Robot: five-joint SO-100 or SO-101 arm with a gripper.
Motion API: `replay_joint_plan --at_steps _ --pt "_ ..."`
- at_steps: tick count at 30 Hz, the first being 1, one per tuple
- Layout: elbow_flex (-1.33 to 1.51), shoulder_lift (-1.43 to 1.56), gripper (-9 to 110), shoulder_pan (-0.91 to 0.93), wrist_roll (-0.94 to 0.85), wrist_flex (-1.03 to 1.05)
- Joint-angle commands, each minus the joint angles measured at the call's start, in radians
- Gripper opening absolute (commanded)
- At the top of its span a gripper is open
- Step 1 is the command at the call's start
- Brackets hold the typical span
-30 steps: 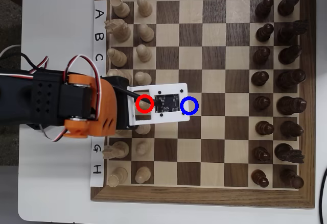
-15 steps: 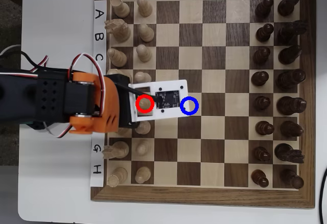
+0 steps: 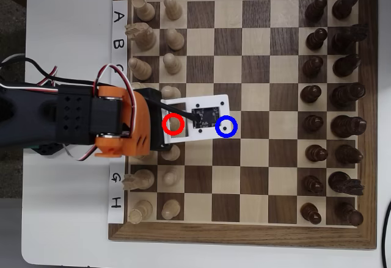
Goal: Move the piece to destination
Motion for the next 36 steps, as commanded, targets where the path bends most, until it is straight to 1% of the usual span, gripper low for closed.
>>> replay_joint_plan --at_steps 1,7,24,36 --pt "0.005 -0.005 17 -0.011 0.008 -0.014" --pt "0.021 -0.025 15 -0.011 0.009 -0.037" --pt "0.054 -0.075 16 -0.018 0.008 -0.104" --pt "0.055 -0.094 14 -0.018 0.009 -0.115"
